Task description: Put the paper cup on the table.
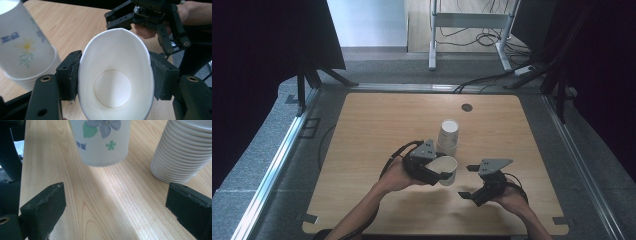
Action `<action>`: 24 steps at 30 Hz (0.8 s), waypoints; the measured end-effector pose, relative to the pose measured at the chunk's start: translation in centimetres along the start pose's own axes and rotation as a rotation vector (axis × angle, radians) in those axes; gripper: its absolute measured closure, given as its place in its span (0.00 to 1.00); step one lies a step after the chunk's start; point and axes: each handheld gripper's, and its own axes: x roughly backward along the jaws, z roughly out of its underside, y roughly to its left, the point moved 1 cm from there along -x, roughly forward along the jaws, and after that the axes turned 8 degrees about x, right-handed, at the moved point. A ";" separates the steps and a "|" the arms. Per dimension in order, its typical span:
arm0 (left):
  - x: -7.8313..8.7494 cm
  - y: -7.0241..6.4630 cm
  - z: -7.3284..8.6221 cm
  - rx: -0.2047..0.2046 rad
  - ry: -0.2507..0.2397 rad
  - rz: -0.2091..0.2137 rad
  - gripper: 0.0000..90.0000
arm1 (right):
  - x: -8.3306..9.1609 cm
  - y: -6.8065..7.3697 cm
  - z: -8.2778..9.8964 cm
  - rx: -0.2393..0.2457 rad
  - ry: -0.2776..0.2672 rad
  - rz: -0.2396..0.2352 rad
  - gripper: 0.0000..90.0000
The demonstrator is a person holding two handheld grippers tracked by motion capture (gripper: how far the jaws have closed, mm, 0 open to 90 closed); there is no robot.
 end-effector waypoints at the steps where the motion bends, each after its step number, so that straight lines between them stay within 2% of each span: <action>1: 0.1 0.1 0.0 0.004 0.003 -0.005 0.38 | 0.0 0.0 0.0 -0.001 0.004 0.005 0.03; 2: 0.1 0.1 0.0 0.004 0.003 -0.005 0.38 | 0.0 -0.1 0.1 -0.002 0.011 0.010 0.03; 5: 0.5 0.5 0.3 0.021 0.022 -0.042 0.38 | 0.0 -0.2 0.3 -0.008 0.016 0.015 0.03; 13: 1.5 1.0 0.8 0.044 0.020 -0.093 0.38 | 0.0 -0.3 0.8 -0.007 0.056 0.033 0.04; 24: 3.1 2.2 1.7 0.094 0.013 -0.172 0.37 | 0.6 -0.8 1.5 -0.044 0.055 0.088 0.06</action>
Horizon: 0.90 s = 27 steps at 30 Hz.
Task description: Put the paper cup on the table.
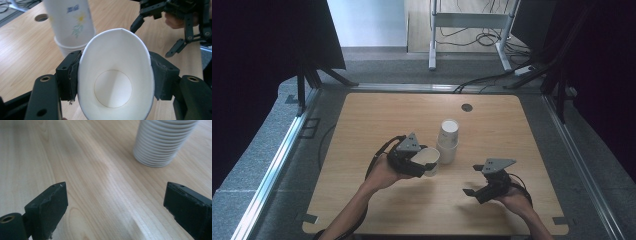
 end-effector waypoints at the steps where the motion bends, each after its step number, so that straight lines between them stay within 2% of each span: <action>1: 0.1 0.1 0.1 0.003 0.002 -0.010 0.37 | 0.1 -0.1 0.1 -0.007 -0.003 0.006 0.06; 7: 0.7 1.0 0.4 0.028 0.000 -0.041 0.37 | 0.3 -0.7 0.5 -0.044 -0.013 0.033 0.07; 12: 1.3 2.1 1.0 0.065 -0.002 -0.093 0.37 | 0.5 -1.0 0.8 -0.060 -0.021 0.057 0.07; 13: 1.3 2.1 1.0 0.065 -0.002 -0.093 0.37 | 0.5 -1.1 0.9 -0.063 -0.021 0.063 0.07; 18: 1.6 3.4 1.7 0.105 0.013 -0.153 0.37 | 0.6 -1.4 1.3 -0.077 -0.018 0.082 0.07; 27: 1.4 4.9 2.3 0.132 0.059 -0.259 0.36 | 0.7 -1.7 1.9 -0.090 -0.001 0.104 0.08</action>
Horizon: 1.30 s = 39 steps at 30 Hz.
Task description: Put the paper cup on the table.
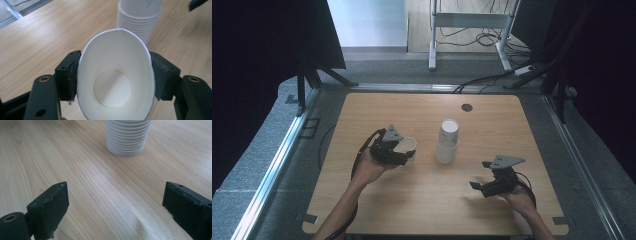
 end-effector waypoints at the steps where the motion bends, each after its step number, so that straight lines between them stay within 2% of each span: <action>1: -0.1 0.1 0.0 0.001 0.003 -0.010 0.36 | 0.0 0.0 0.1 0.001 0.005 0.002 0.08; 7: -0.6 0.9 0.2 0.020 0.024 -0.071 0.35 | -0.2 -0.1 0.3 -0.013 0.026 0.027 0.06; 14: -1.2 1.7 0.4 0.048 0.031 -0.113 0.34 | -0.4 -0.2 0.6 -0.019 0.042 0.030 0.05; 30: -3.3 2.8 0.8 0.104 0.063 -0.161 0.31 | -0.6 0.0 0.6 -0.004 0.057 0.025 0.05; 39: -4.2 3.2 1.1 0.136 0.080 -0.172 0.30 | -0.7 0.1 0.6 0.002 0.065 0.017 0.05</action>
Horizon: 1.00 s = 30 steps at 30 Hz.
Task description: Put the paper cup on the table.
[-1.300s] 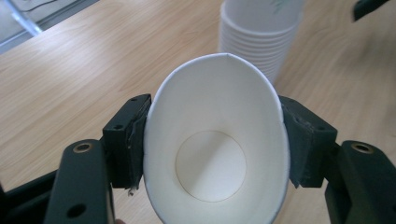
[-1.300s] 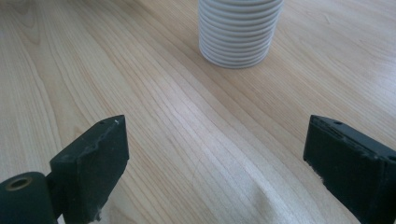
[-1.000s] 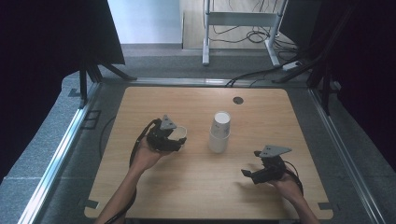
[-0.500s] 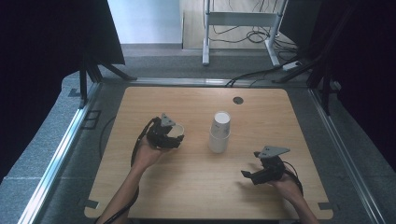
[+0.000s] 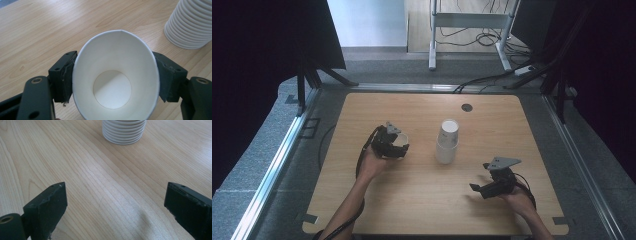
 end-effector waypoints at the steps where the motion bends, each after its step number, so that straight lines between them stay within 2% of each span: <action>1: -0.1 0.0 0.0 0.001 0.004 -0.002 0.29 | 0.0 0.0 0.0 0.001 0.000 -0.001 0.05; 10: -0.7 0.3 0.4 0.030 0.013 0.003 0.25 | -0.1 0.1 0.0 0.013 0.005 -0.004 0.05; 14: -0.8 0.3 0.3 0.044 0.015 0.022 0.15 | -0.1 0.1 -0.1 0.015 0.005 -0.005 0.05; 18: -0.6 0.2 0.1 0.066 0.000 0.044 0.09 | -0.1 0.1 -0.1 0.014 0.007 -0.007 0.05; 24: 0.1 0.1 -0.1 0.076 -0.032 0.074 0.02 | -0.1 0.2 -0.1 0.017 0.011 -0.006 0.05; 30: 1.0 -0.3 -0.3 0.057 -0.064 0.070 0.00 | 0.0 0.3 -0.1 0.019 0.007 -0.003 0.05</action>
